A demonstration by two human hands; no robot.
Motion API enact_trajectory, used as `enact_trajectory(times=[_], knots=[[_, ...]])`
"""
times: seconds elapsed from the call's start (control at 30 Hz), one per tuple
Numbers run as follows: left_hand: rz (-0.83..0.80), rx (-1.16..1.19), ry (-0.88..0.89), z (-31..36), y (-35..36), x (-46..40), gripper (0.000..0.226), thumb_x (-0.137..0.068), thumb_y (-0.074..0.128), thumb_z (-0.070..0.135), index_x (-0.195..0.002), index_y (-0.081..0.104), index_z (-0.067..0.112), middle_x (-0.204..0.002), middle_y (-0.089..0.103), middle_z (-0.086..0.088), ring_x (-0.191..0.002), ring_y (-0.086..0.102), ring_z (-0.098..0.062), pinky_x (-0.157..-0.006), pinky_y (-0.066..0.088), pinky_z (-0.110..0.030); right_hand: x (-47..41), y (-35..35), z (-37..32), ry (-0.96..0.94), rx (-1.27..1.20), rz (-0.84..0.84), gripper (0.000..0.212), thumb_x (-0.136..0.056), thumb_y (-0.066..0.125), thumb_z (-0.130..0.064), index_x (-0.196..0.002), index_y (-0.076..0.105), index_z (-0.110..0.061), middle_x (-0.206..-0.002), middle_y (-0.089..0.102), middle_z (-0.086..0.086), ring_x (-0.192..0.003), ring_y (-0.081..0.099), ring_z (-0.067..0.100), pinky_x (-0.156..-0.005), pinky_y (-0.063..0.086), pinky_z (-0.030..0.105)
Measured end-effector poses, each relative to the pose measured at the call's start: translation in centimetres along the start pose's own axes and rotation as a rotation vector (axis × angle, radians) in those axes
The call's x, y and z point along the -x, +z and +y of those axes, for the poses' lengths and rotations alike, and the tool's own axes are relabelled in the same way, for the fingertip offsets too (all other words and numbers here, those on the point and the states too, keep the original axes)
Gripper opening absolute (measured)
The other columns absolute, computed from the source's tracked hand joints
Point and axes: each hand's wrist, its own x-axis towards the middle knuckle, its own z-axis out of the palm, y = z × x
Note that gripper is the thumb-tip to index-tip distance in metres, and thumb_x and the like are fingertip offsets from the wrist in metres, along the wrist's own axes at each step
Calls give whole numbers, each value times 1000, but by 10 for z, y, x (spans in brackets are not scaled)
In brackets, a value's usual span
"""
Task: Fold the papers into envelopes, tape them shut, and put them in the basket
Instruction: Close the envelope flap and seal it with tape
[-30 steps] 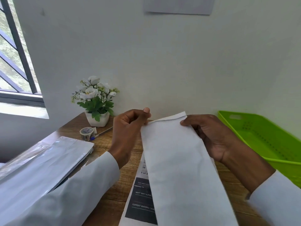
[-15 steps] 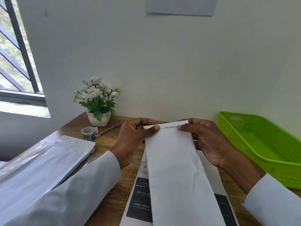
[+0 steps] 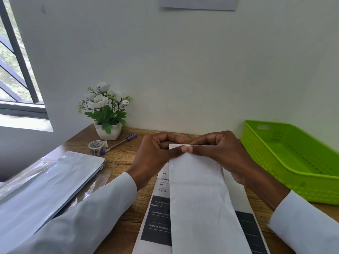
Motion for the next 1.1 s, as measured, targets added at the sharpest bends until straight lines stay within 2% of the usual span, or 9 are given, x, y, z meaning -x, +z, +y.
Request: enact_trajectory(times=[0.17,0.4,0.57,0.73,0.9,1.0,1.1], knots=[[-20,12,-141,-1,-4,-2,12,-80,75,14,-85,74,4,-84,76,-14,-76,73,-27,-63,59,-30,-3,-1,4,-3,51,6,7,-74,83,-23,-80,81,-19,-79,78,-3,-76,74,16,-69,59,31],[-10,-27,-131,0,-10,-6,10,-80,75,12,-85,75,4,-80,75,-13,-70,72,-20,-61,57,-26,-8,-10,9,43,-33,-37,8,-76,82,-15,-83,80,-12,-79,77,1,-66,68,6,-57,51,18],[24,-68,-114,0,-14,-9,9,-80,75,13,-83,75,5,-81,76,-13,-72,71,-20,-65,59,-27,-13,-16,14,67,-41,-35,7,-77,81,-12,-84,80,-11,-77,77,-1,-66,68,6,-63,57,22],[36,-62,-104,1,-20,-12,19,-80,74,13,-92,74,-1,-85,76,-14,-76,72,-22,-68,61,-30,-17,-23,16,68,-72,-5,7,-78,78,-6,-84,79,-9,-80,77,5,-64,64,6,-52,50,17],[42,-41,-88,0,-24,-14,19,-82,72,11,-95,73,-3,-87,75,-16,-77,71,-23,-69,60,-30,-22,-29,23,78,-49,15,7,-77,80,-13,-84,80,-13,-87,78,2,-77,65,10,-62,50,26],[-15,-5,-73,1,-29,-15,17,-87,66,12,-97,72,0,-88,75,-12,-78,71,-20,-64,58,-27,-22,-32,26,114,-127,21,11,-78,79,-13,-89,78,-10,-88,78,4,-76,69,14,-63,53,28],[-175,125,-83,6,-36,-16,25,-90,56,18,-107,69,7,-97,73,-9,-84,69,-19,-65,58,-28,-23,-30,32,176,-265,24,16,-79,77,-9,-95,76,-6,-82,75,8,-66,68,16,-58,56,26]])
